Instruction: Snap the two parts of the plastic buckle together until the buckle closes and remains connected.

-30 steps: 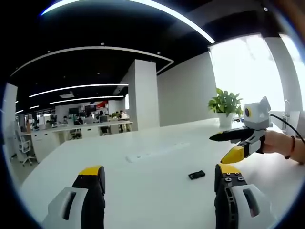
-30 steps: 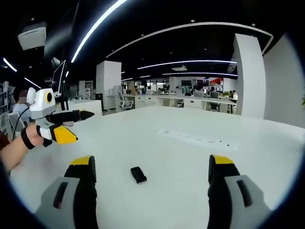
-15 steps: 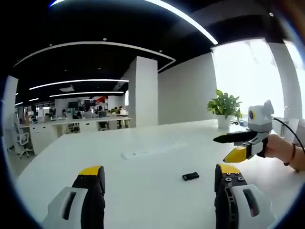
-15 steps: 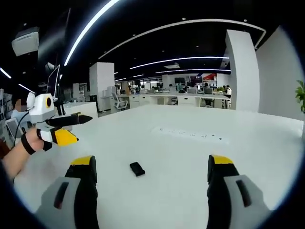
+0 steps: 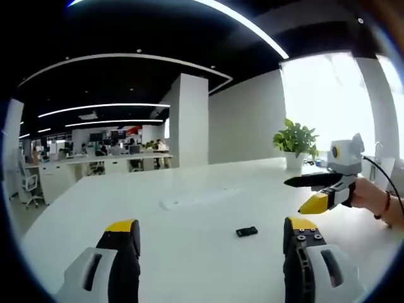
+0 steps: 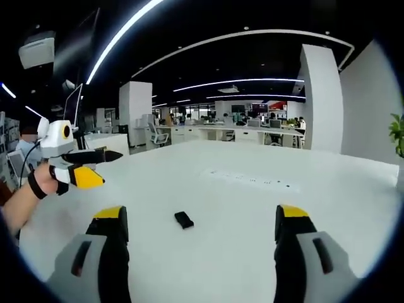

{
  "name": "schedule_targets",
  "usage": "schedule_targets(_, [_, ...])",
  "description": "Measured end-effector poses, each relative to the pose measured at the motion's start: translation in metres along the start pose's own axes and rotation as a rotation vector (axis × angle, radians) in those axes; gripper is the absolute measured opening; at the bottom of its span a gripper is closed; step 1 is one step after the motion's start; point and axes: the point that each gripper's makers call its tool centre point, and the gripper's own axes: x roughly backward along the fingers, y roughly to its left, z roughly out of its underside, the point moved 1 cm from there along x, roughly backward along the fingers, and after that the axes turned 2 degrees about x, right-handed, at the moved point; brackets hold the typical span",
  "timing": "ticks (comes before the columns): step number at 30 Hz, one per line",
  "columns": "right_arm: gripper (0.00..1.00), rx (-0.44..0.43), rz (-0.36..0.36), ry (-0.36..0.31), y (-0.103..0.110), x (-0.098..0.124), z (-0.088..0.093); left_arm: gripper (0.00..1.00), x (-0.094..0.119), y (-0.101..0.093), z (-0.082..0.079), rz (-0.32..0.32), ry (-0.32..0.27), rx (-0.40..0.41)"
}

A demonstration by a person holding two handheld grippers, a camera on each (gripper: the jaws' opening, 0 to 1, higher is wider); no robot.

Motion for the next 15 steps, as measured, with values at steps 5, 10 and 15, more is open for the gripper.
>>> schedule_targets(5, [0.98, 0.031, -0.014, 0.002, 0.003, 0.006, -0.003, 0.96, 0.008, -0.010, 0.000, 0.016, 0.003, 0.009])
schedule_targets(10, [0.98, 0.038, -0.027, -0.006, 0.010, 0.017, -0.005, 0.95, 0.024, -0.020, 0.007, 0.017, 0.017, 0.003])
schedule_targets(15, [0.98, 0.051, -0.041, -0.035, 0.015, 0.029, -0.011, 0.95, 0.040, -0.023, 0.013, 0.021, 0.018, -0.010])
